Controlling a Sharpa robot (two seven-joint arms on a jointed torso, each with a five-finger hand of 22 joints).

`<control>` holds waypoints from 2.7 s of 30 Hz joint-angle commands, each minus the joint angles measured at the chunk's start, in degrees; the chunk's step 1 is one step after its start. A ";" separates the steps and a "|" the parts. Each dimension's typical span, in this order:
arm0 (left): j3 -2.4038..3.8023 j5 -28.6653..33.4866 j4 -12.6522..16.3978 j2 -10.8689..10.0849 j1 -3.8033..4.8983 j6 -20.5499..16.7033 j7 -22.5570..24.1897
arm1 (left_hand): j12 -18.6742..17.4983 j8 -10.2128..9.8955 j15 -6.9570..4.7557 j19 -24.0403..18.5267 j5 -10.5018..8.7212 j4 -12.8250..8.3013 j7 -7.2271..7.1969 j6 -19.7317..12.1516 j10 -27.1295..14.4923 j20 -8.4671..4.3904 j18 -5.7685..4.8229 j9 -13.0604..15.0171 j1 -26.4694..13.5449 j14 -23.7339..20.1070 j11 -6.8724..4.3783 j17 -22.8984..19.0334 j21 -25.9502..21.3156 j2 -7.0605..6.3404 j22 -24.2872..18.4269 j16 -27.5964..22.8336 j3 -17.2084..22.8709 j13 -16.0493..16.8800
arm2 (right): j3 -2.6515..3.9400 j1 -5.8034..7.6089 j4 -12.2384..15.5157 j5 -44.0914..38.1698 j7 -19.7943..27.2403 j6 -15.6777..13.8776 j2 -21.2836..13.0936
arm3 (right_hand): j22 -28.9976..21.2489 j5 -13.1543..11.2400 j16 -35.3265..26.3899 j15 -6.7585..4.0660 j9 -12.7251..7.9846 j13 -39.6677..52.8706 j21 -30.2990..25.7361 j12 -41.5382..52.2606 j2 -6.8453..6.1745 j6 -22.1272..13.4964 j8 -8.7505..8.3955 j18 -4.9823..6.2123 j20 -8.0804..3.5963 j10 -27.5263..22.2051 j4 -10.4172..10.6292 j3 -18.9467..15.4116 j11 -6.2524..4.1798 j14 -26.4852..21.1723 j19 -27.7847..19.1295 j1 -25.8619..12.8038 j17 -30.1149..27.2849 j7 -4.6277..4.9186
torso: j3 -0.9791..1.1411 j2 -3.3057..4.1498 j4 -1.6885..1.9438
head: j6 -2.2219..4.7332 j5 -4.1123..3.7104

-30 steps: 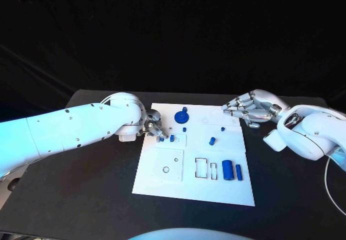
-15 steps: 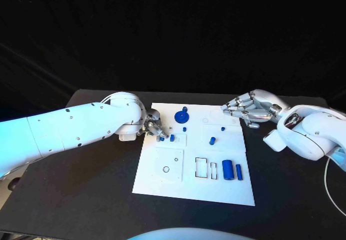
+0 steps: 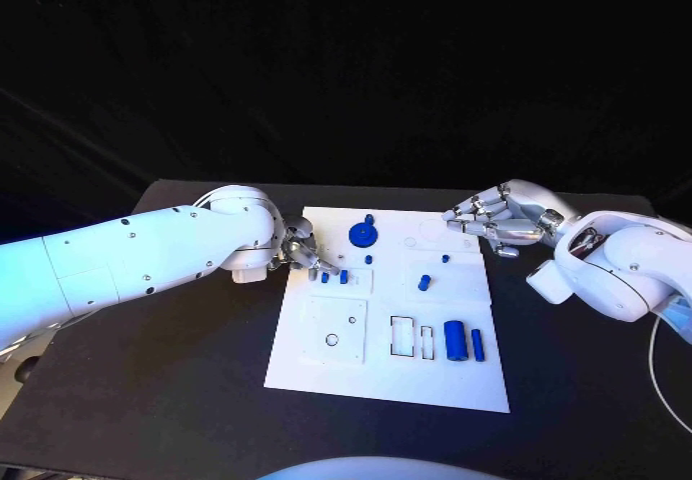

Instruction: Assemble the parts on the task board

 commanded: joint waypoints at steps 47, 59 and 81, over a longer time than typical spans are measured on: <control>-1.08 -14.21 -5.05 7.27 -4.31 -26.58 30.07 | -34.09 -17.44 5.41 -2.14 -2.31 -10.33 6.64 -5.07 -20.22 4.43 3.61 -22.45 29.33 -0.01 7.15 -6.33 -31.16 -0.63 -13.08 -13.98 3.27 -41.31 | 0.01 -0.30 0.19 -2.66 2.09 -3.98 -0.12 | -0.30 1.05 -0.35 -0.45 -0.06 -0.11 -0.50 -0.36 0.01 -0.35 0.29 0.97 -0.02 -0.46 -0.02 1.23 0.07 3.55 -0.66 0.54 3.73 0.02 | -0.22 0.30 -0.25 | 1.63 -1.76; -1.41 -16.31 -4.98 8.02 -4.35 -25.61 27.25 | -34.26 -18.05 5.20 -0.10 -2.32 -9.81 6.35 -4.14 -19.92 4.25 2.36 -23.09 28.83 1.00 6.95 -4.27 -22.05 -0.91 -7.08 -11.67 2.85 -42.34 | 0.01 -0.31 0.11 -2.74 2.07 -4.23 -0.11 | -0.28 1.35 -0.37 -0.45 -0.06 -0.13 -0.51 -0.36 -0.05 -0.36 0.31 0.96 -0.03 -0.48 -0.03 1.36 0.07 3.56 -0.64 0.54 3.73 0.03 | -0.22 0.29 -0.28 | 1.50 -1.90; -1.36 -16.63 -4.93 8.50 -4.36 -22.31 24.05 | -34.02 -18.05 4.88 0.83 -2.04 -10.55 6.13 -2.35 -18.51 3.95 1.58 -23.40 30.70 1.40 6.59 -4.22 -16.27 0.58 -3.07 -11.09 5.07 -43.04 | 0.02 -0.33 0.06 -2.80 1.87 -4.01 0.05 | -0.21 1.64 -0.30 -0.45 -0.06 -0.04 -0.48 -0.26 -0.10 -0.37 0.33 0.95 -0.03 -0.41 -0.03 1.50 0.08 3.59 -0.60 0.54 3.84 0.03 | -0.23 0.30 -0.23 | 1.42 -1.85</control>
